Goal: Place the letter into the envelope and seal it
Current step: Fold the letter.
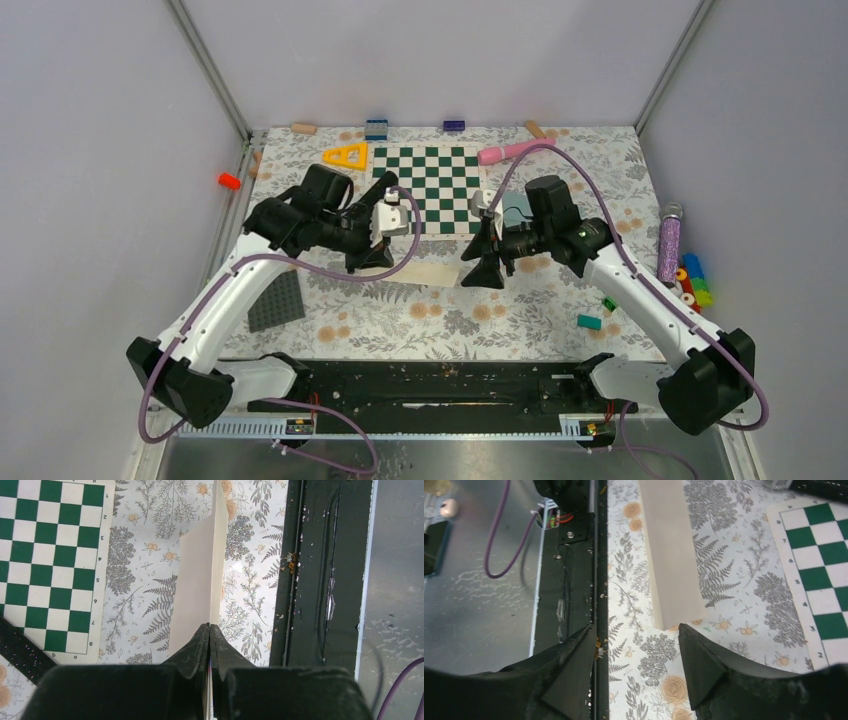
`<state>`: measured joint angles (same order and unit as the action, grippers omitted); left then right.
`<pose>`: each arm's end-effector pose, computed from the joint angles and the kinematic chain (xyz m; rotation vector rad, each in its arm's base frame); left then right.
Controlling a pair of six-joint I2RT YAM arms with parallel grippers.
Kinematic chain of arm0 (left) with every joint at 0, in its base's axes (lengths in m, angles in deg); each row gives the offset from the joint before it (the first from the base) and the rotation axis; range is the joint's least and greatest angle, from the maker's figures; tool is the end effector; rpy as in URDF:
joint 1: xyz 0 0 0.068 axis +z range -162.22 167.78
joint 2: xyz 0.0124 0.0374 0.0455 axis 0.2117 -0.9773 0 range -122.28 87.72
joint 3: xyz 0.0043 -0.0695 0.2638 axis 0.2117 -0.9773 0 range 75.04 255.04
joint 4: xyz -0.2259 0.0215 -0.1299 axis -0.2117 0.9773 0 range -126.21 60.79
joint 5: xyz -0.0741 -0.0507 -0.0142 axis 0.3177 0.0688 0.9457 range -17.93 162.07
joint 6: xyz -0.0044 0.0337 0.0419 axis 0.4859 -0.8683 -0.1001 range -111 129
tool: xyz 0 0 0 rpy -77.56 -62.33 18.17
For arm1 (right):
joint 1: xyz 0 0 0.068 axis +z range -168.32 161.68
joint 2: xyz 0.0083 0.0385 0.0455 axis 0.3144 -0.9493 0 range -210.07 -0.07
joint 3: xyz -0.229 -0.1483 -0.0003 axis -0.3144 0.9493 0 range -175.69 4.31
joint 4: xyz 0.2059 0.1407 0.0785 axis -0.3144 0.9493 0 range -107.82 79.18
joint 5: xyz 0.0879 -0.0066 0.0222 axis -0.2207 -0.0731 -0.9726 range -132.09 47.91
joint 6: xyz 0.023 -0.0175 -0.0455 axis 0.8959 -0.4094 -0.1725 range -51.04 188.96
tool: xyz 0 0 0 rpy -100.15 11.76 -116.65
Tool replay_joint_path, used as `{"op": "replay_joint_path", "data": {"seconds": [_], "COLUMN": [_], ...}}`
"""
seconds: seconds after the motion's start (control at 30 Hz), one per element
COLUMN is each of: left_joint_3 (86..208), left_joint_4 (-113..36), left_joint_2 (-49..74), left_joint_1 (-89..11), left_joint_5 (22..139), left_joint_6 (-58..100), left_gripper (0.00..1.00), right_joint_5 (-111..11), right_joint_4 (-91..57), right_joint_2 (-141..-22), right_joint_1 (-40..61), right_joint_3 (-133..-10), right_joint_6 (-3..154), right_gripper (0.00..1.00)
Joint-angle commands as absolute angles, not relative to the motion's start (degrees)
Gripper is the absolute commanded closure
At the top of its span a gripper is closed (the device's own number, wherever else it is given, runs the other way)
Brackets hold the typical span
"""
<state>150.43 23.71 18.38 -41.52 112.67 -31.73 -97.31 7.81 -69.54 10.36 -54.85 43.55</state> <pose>0.1838 -0.1296 0.3643 1.5745 1.7553 -0.7854 0.2101 0.1484 0.3206 -1.3885 1.5429 1.0777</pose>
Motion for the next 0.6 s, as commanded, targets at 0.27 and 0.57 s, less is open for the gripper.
{"op": "replay_joint_path", "data": {"seconds": [0.27, 0.57], "left_joint_3": [149.9, 149.3], "left_joint_4": [20.7, 20.5], "left_joint_2": [15.6, 15.9], "left_joint_1": [-44.3, -45.8], "left_joint_5": [118.3, 117.7], "left_joint_6": [-30.4, -30.1], "left_gripper": [1.00, 1.00], "right_joint_5": [-103.6, -102.7], "right_joint_4": [3.4, 3.7], "right_joint_2": [-72.9, -74.0], "right_joint_1": [12.5, 14.0], "right_joint_3": [-53.3, -53.3], "right_joint_6": [48.3, 47.7], "right_gripper": [0.24, 0.45]}}
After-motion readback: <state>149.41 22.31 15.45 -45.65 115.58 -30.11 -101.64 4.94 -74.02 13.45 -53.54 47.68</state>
